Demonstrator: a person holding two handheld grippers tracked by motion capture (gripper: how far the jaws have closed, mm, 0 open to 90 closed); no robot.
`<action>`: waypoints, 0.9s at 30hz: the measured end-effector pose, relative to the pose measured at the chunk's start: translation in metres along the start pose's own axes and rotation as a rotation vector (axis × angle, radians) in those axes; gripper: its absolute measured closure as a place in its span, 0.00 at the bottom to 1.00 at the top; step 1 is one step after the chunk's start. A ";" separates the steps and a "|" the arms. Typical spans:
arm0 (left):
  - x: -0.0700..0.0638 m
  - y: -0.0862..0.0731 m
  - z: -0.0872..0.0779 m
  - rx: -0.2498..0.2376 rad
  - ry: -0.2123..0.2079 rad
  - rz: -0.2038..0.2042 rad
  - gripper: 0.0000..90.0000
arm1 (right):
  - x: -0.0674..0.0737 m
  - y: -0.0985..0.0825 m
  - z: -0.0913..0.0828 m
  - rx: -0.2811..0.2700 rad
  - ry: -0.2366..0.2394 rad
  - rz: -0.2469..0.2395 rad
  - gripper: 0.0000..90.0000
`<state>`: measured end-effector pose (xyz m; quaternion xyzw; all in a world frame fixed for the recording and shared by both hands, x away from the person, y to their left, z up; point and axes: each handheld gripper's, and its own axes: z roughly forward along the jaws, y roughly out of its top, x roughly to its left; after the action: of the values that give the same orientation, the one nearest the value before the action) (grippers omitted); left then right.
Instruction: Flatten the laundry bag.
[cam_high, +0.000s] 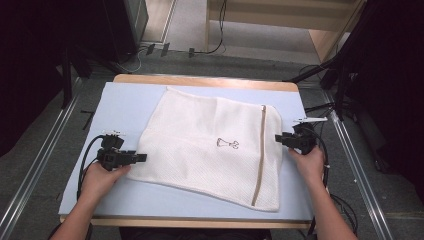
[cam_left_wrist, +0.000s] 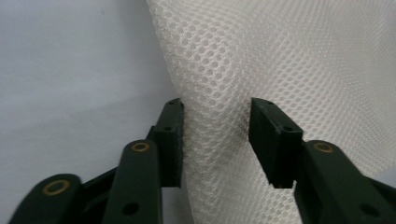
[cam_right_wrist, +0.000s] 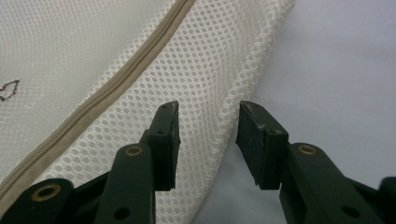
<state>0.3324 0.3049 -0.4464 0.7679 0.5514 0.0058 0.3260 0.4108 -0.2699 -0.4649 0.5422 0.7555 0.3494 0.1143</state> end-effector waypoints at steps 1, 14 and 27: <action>0.000 0.001 0.001 -0.002 -0.005 0.000 0.69 | 0.000 -0.001 0.003 0.006 0.006 -0.002 0.68; 0.015 0.021 -0.002 -0.019 -0.013 -0.003 0.94 | 0.005 -0.002 0.008 0.024 0.052 -0.033 0.96; 0.065 0.061 -0.001 -0.113 0.042 -0.070 0.94 | 0.039 -0.006 0.012 0.034 0.094 -0.106 0.96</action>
<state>0.4090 0.3497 -0.4372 0.7284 0.5832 0.0418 0.3572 0.3974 -0.2308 -0.4696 0.4862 0.7935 0.3553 0.0879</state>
